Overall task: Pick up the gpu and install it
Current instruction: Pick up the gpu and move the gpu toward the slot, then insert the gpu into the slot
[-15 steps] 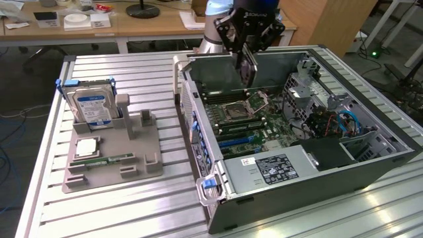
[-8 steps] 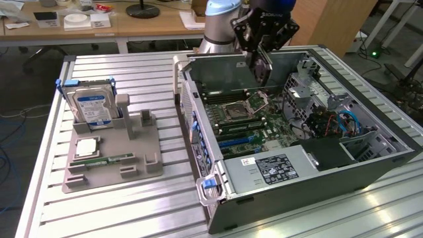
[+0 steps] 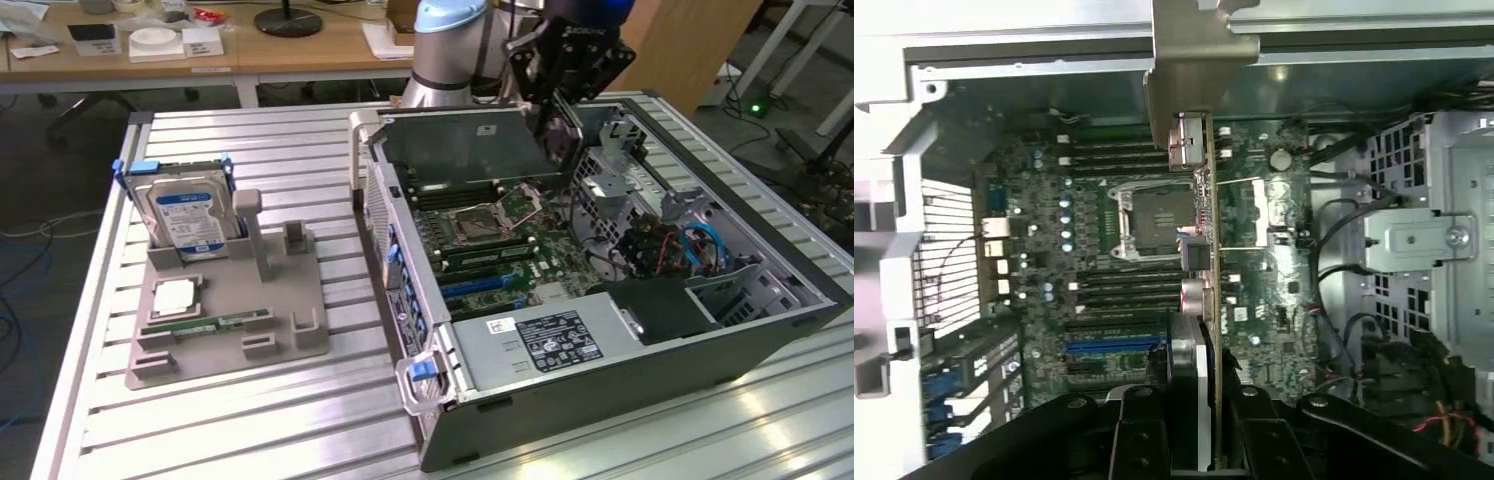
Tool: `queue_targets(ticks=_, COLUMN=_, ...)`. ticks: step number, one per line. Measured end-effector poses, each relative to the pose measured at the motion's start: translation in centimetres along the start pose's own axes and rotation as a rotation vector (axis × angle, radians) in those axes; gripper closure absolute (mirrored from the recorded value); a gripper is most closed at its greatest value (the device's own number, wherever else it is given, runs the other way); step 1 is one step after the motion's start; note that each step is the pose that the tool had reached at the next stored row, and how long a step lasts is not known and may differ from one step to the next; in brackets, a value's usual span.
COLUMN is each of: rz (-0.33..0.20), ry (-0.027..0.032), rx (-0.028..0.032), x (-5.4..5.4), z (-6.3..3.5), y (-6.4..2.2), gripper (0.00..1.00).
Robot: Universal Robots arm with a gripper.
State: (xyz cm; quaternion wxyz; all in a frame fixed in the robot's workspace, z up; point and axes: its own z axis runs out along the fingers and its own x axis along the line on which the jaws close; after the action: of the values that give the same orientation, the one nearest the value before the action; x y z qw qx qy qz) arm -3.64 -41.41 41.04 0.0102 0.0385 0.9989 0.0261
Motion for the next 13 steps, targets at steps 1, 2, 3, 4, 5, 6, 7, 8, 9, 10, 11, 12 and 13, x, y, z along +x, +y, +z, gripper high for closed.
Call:
queue_targets(ticks=1, rz=0.0, ry=0.0, rx=-0.0001, x=-0.4, z=0.02, y=0.03, gripper=0.72)
queue_targets(ticks=2, rz=0.0, ry=0.0, rx=-0.0001, x=-0.9, z=0.04, y=0.07, gripper=0.72)
queue_targets(ticks=3, rz=0.0, ry=0.0, rx=-0.0001, x=-1.4, z=0.06, y=0.1, gripper=0.72)
queue_targets(ticks=4, rz=0.0, ry=0.0, rx=0.0001, x=-1.8, z=0.08, y=0.13, gripper=0.72)
queue_targets(ticks=5, rz=0.0, ry=0.0001, rx=0.0001, x=-2.0, z=0.08, y=0.15, gripper=0.72)
queue_targets(ticks=6, rz=0.0, ry=0.0002, rx=0.0001, x=-2.0, z=0.08, y=0.15, gripper=0.72)
queue_targets(ticks=7, rz=0.0, ry=0.0001, rx=0.0, x=-2.0, z=0.08, y=0.15, gripper=0.72)
queue_targets(ticks=8, rz=0.0, ry=0.0, rx=0.0, x=-2.0, z=0.09, y=0.15, gripper=0.72)
queue_targets(ticks=9, rz=0.0, ry=0.0, rx=0.0, x=-2.0, z=0.08, y=0.15, gripper=0.72)
queue_targets(ticks=10, rz=0.0, ry=0.0, rx=0.0, x=-2.1, z=0.08, y=0.15, gripper=0.72)
queue_targets(ticks=11, rz=0.0, ry=0.0001, rx=0.0, x=-2.0, z=0.08, y=0.15, gripper=0.72)
queue_targets(ticks=12, rz=0.0, ry=0.0, rx=0.0, x=-2.0, z=0.08, y=0.15, gripper=0.72)
queue_targets(ticks=13, rz=0.0, ry=0.0, rx=0.0, x=-2.0, z=0.08, y=0.15, gripper=0.72)
